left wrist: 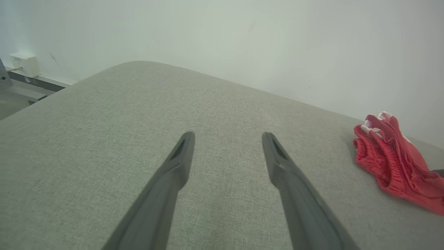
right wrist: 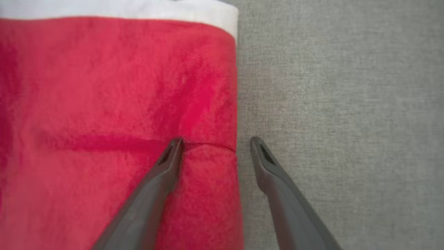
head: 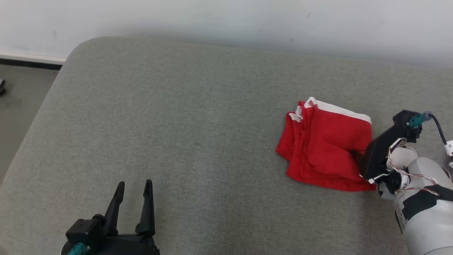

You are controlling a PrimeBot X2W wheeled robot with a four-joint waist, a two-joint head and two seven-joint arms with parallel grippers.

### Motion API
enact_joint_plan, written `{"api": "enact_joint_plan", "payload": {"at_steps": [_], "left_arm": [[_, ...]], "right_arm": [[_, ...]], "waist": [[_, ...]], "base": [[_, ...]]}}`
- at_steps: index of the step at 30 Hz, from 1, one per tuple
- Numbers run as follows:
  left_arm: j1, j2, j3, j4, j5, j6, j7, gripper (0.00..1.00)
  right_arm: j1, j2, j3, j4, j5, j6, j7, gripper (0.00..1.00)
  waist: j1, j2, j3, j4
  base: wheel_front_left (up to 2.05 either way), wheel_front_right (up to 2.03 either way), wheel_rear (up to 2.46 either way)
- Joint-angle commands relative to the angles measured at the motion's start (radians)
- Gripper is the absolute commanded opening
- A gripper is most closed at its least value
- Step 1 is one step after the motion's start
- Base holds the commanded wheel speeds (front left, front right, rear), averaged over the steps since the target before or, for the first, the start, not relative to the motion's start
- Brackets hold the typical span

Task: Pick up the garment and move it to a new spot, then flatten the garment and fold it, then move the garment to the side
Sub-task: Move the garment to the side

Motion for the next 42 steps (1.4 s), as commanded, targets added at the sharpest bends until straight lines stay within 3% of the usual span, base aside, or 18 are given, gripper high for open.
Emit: {"api": "enact_joint_plan", "payload": {"at_steps": [1,5,6,7,8,9,17,23,29,33,42], "left_arm": [[-0.007,0.0,-0.001,0.001,-0.008,-0.002,0.0,1.0],[-0.001,0.0,-0.001,0.003,-0.011,0.002,0.0,1.0],[0.002,0.0,0.0,0.004,-0.011,0.003,0.0,1.0],[0.005,0.0,0.001,0.004,-0.012,0.003,0.0,1.0],[0.006,0.0,0.001,0.004,-0.013,0.002,0.0,1.0],[0.007,0.0,0.0,0.004,-0.015,-0.001,0.0,1.0],[0.005,0.001,-0.005,0.0,-0.018,-0.004,0.0,1.0],[0.021,0.001,0.013,-0.014,-0.024,-0.001,0.0,1.0],[0.032,0.0,0.037,-0.044,-0.027,0.006,0.0,1.0],[0.017,0.001,0.039,-0.069,-0.027,0.01,0.0,1.0],[-0.042,0.001,0.02,-0.082,-0.001,0.002,0.0,1.0]], "right_arm": [[-0.003,0.004,-0.011,0.013,-0.015,-0.003,0.01,1.0],[0.01,0.026,-0.049,0.068,-0.087,-0.003,0.051,1.0],[0.013,0.032,-0.051,0.075,-0.102,-0.003,0.061,0.93],[0.014,0.036,-0.053,0.076,-0.113,-0.003,0.064,0.7],[0.014,0.039,-0.049,0.07,-0.123,-0.003,0.058,0.23],[0.013,0.038,-0.048,0.062,-0.132,-0.003,0.053,0.0],[-0.027,0.051,0.03,-0.002,-0.164,-0.003,0.031,0.0],[-0.064,0.026,0.275,-0.083,-0.157,-0.003,0.076,0.0],[-0.112,-0.047,0.555,-0.24,-0.029,-0.003,0.153,0.0],[-0.138,-0.122,0.671,-0.367,0.084,-0.003,0.2,0.0],[-0.144,-0.259,0.727,-0.528,0.196,-0.003,0.228,0.0]], "waist": [[-0.0002,-0.0001,0.019,0.022],[-0.0002,-0.0001,0.013,0.021],[-0.0002,-0.0001,0.01,0.019],[-0.0002,-0.0001,0.007,0.017],[-0.0002,-0.0001,0.004,0.015],[-0.0002,-0.0001,0.003,0.013],[-0.0002,-0.0001,0.0,-0.024],[-0.0002,-0.0001,-0.02,-0.094],[-0.0002,-0.0001,-0.016,-0.218],[-0.0002,-0.0001,0.008,-0.302],[-0.0002,-0.0001,0.077,-0.428]], "base": [[0.0,0.0,0.0],[0.0,0.0,0.0],[0.0,0.0,0.0],[0.0,0.0,0.0],[0.0,0.0,0.0],[0.0,0.0,0.0],[0.0,0.0,0.0],[0.0,0.0,0.0],[0.0,0.0,0.0],[0.0,0.0,0.0],[0.0,0.0,0.0]]}}
